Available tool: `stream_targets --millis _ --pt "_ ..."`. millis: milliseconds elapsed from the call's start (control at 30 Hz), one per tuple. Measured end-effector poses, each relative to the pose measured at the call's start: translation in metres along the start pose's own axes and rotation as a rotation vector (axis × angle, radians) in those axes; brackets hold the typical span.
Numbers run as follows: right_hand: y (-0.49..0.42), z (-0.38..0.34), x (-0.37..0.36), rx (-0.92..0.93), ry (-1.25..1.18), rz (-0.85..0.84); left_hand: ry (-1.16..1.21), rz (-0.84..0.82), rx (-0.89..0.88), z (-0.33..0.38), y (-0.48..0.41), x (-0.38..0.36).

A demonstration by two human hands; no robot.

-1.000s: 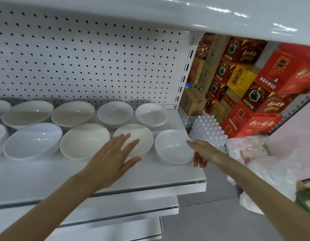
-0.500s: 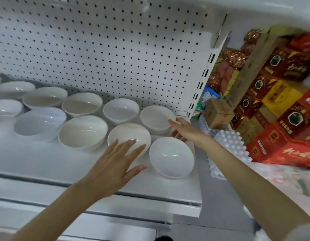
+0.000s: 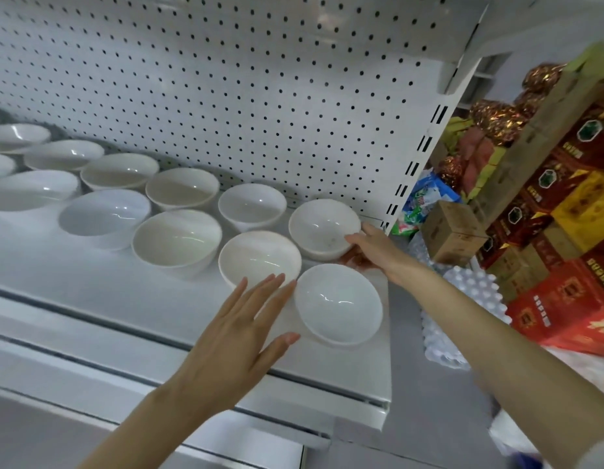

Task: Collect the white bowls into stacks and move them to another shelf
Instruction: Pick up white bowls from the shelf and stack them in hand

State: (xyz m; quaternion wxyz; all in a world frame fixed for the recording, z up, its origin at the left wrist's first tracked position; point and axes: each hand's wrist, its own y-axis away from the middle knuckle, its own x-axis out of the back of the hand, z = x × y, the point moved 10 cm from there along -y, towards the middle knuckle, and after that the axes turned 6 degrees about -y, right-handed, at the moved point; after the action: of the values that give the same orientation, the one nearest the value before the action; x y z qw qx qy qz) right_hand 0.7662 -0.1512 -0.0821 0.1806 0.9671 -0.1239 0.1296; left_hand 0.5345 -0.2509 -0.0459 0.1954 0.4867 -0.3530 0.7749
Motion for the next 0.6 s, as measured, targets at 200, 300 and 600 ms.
stream_targets --millis 200,300,600 --pt "0.033 -0.015 0.040 0.084 -0.121 0.048 0.357 0.156 0.264 -0.012 0.010 0.008" --pt "0.057 -0.016 0.050 0.077 -0.232 0.045 0.582 0.236 0.427 -0.022 0.017 0.004" --pt "0.113 0.001 0.028 0.069 -0.072 -0.125 0.968 0.224 0.646 -0.021 0.031 -0.039"
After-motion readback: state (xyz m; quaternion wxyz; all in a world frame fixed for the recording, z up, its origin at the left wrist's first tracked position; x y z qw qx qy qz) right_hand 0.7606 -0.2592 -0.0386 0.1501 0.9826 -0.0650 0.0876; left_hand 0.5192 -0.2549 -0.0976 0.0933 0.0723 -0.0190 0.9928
